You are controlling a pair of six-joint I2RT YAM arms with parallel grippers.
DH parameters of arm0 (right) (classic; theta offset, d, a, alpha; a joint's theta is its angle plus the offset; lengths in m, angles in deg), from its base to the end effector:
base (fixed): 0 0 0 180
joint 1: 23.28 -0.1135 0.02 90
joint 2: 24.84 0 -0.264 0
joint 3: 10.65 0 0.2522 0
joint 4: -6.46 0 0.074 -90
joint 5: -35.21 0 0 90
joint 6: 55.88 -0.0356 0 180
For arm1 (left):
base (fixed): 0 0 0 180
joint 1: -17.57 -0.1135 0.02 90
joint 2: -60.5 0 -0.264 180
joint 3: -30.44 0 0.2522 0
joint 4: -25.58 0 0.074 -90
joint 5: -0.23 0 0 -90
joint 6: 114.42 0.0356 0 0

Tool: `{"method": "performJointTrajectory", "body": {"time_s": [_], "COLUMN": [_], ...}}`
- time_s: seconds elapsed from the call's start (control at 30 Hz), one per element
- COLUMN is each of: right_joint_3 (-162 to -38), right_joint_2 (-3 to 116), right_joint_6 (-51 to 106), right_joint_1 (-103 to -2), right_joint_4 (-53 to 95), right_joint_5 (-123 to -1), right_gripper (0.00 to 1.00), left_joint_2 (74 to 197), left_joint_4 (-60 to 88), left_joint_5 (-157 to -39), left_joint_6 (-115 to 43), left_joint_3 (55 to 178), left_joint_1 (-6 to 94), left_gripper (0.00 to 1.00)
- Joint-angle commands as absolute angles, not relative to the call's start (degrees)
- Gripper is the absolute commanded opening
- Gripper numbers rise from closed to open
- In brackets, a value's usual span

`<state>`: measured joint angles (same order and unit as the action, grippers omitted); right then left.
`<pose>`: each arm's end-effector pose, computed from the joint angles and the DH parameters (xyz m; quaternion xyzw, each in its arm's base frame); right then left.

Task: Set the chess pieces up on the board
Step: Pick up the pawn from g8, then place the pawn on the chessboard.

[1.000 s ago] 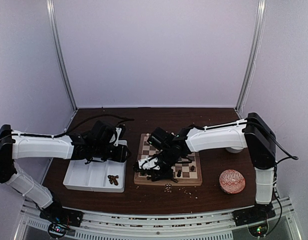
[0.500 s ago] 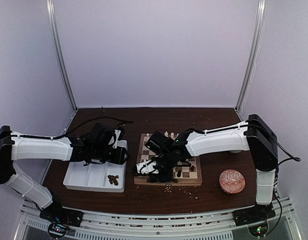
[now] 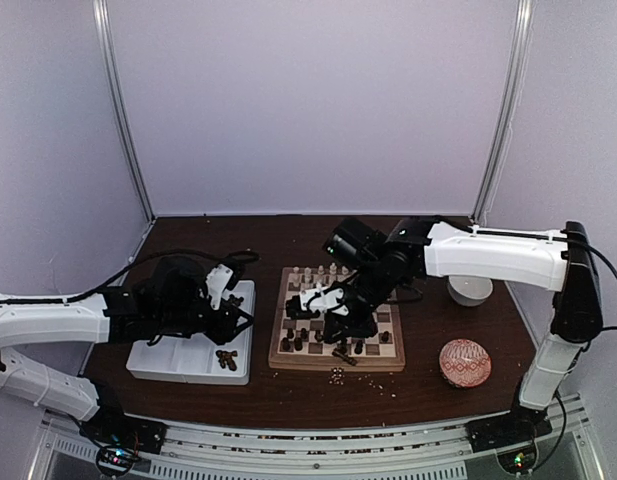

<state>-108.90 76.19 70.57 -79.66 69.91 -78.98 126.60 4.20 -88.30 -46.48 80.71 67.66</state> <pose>0.1901 0.3123 0.2629 -0.7228 0.6284 0.2368 0.1629 0.1566 -0.1858 0.2198 0.2114 0.8704 -0.2525 0.3660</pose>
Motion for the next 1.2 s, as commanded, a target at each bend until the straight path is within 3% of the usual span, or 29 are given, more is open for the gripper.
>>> {"method": "performJointTrajectory", "body": {"time_s": [0.0, 0.3, 0.63, 0.93, 1.17], "right_joint_3": [-112.5, -116.7, -130.4, -133.2, -133.4], "right_joint_2": [74.0, 82.1, 98.0, 103.0, 103.0], "right_joint_6": [76.6, 87.7, 88.2, 87.6, 87.4], "right_joint_1": [-76.8, -73.0, -72.9, -72.9, -72.8], "right_joint_4": [83.5, 94.8, 102.6, 103.2, 101.4], "right_joint_5": [-70.4, -49.0, -37.3, -33.3, -35.0], "right_gripper": [0.07, 0.08, 0.08, 0.11, 0.25], "left_joint_2": [128.2, 129.7, 128.0, 129.4, 131.4], "left_joint_4": [6.5, 9.1, 12.9, 15.4, 15.8], "left_joint_5": [-88.4, -87.4, -86.7, -86.9, -87.7], "left_joint_6": [-44.1, -45.9, -49.6, -50.6, -50.0], "left_joint_3": [83.7, 84.1, 79.5, 78.3, 79.5], "left_joint_1": [69.1, 72.8, 74.6, 75.0, 75.0], "left_gripper": [0.34, 0.34, 0.34, 0.35, 0.35]}}
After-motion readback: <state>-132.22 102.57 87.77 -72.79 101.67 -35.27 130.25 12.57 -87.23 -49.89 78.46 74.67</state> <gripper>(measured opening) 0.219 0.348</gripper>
